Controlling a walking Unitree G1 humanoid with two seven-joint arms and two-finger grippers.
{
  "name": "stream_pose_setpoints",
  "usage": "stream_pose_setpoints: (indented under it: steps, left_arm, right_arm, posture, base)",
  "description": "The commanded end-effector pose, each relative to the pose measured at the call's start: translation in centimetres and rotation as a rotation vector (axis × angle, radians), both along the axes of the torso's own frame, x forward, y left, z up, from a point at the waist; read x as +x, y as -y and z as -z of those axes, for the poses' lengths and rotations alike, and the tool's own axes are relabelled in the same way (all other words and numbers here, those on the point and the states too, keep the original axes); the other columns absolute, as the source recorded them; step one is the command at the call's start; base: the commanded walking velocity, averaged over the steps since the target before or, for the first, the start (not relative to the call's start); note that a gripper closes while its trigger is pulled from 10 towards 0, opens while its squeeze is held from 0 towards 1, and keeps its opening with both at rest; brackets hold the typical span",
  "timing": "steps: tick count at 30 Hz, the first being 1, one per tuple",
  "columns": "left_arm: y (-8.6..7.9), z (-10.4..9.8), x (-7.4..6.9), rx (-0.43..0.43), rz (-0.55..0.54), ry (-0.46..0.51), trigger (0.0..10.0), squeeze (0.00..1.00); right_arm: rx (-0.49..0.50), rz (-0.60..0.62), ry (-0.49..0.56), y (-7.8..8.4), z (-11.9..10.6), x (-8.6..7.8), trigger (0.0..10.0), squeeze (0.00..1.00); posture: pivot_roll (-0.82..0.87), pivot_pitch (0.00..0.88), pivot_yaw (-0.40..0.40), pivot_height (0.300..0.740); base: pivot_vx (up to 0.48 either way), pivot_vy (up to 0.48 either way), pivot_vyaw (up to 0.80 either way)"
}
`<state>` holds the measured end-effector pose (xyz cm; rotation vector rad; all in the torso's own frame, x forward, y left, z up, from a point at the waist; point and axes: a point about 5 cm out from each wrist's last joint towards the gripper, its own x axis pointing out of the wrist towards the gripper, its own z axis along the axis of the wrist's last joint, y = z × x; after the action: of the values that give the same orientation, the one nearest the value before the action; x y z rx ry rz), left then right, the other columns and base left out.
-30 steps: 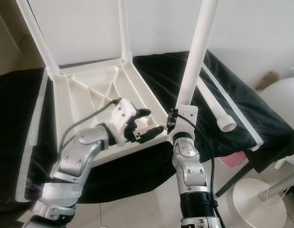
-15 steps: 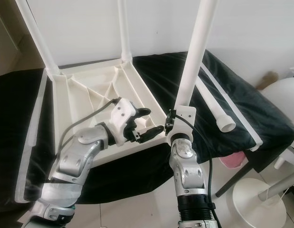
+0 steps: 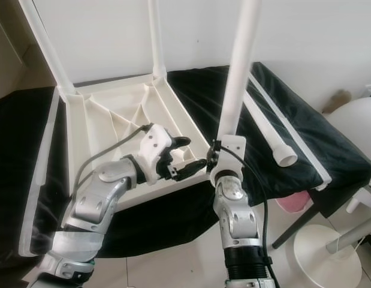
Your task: Building children table
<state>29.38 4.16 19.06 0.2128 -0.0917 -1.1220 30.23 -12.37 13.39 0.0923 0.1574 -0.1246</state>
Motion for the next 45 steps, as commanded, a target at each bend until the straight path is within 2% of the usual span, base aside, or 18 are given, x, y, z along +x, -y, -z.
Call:
stream_pose_setpoints:
  steps: [1,8,9,11,15,18,21,28,32,40,41,42,45]
  left_arm:
    - [-0.1,0.1,0.3,-0.01,-0.08,0.002,10.0,0.0]
    - [-0.1,0.2,0.2,-0.009,-0.074,0.007,10.0,0.0]
    - [0.0,0.2,0.1,-0.008,-0.073,0.008,10.0,0.0]
    - [0.0,0.2,0.2,-0.008,-0.072,0.009,10.0,0.0]
    - [-0.1,0.1,0.2,-0.01,-0.07,0.014,10.0,0.0]
    - [-0.1,0.1,0.3,-0.01,-0.07,0.014,10.0,0.0]
    - [0.0,0.0,0.3,-0.012,-0.065,0.017,10.0,0.0]
    - [0.1,-0.1,0.4,-0.012,-0.063,0.02,10.0,0.0]
    - [0.0,-0.2,0.4,-0.011,-0.061,0.023,10.0,0.0]
    - [-0.1,-0.8,0.4,-0.033,-0.062,0.025,10.0,0.0]
    - [-0.2,-0.7,0.4,-0.032,-0.066,0.024,10.0,0.0]
    - [-0.3,-0.6,0.5,-0.03,-0.071,0.023,10.0,0.0]
    - [-0.3,-0.5,0.5,-0.026,-0.076,0.021,10.0,0.0]
  right_arm:
    - [0.021,-0.004,-0.015,0.1,0.6,-0.3,10.0,1.0]
    - [0.096,-0.094,0.076,0.5,-0.4,-0.3,10.0,1.0]
    - [0.099,-0.121,0.087,0.7,-0.5,-0.3,10.0,0.0]
    - [0.102,-0.138,0.092,0.8,-0.6,-0.3,10.0,0.0]
    - [0.025,-0.305,0.142,3.1,-1.0,-0.1,10.0,0.0]
    - [0.011,-0.331,0.144,3.4,-1.1,0.0,10.0,0.0]
    - [-0.075,-0.473,0.157,4.4,-1.4,0.7,10.0,0.0]
    - [-0.123,-0.533,0.155,4.7,-1.5,1.3,10.0,0.0]
    - [-0.169,-0.682,0.147,4.5,-1.4,2.1,10.0,0.0]
    - [-0.244,-0.773,0.156,4.1,-1.1,3.4,10.0,0.0]
    - [-0.252,-0.777,0.15,4.1,-1.0,3.6,8.1,0.0]
    - [-0.261,-0.78,0.145,4.1,-0.8,3.7,4.3,0.0]
    - [-0.269,-0.783,0.139,4.2,-0.7,3.7,4.3,0.0]
  posture:
    - [0.01,0.0,-0.005,0.74]
    - [0.01,0.0,-0.009,0.74]
    - [0.0,0.0,-0.009,0.74]
    - [0.0,0.0,-0.01,0.74]
    - [0.0,0.0,-0.009,0.74]
    - [0.0,0.0,-0.007,0.74]
    - [-0.01,0.0,-0.003,0.74]
    - [0.0,0.0,-0.003,0.74]
    - [0.0,0.0,0.004,0.74]
    - [0.01,0.0,0.011,0.74]
    - [0.01,0.0,0.011,0.74]
    - [0.01,0.0,0.011,0.74]
    - [0.01,0.0,0.011,0.74]
  base:
    - [0.0,0.0,0.0]
    - [0.0,0.0,0.0]
    - [0.0,0.0,0.0]
    - [0.0,0.0,0.0]
    - [0.0,0.0,0.0]
    - [0.0,0.0,0.0]
    - [0.0,0.0,0.0]
    - [0.0,0.0,0.0]
    - [0.0,0.0,0.0]
    - [0.0,0.0,0.0]
    - [0.0,0.0,0.0]
    - [0.0,0.0,0.0]
    - [0.0,0.0,0.0]
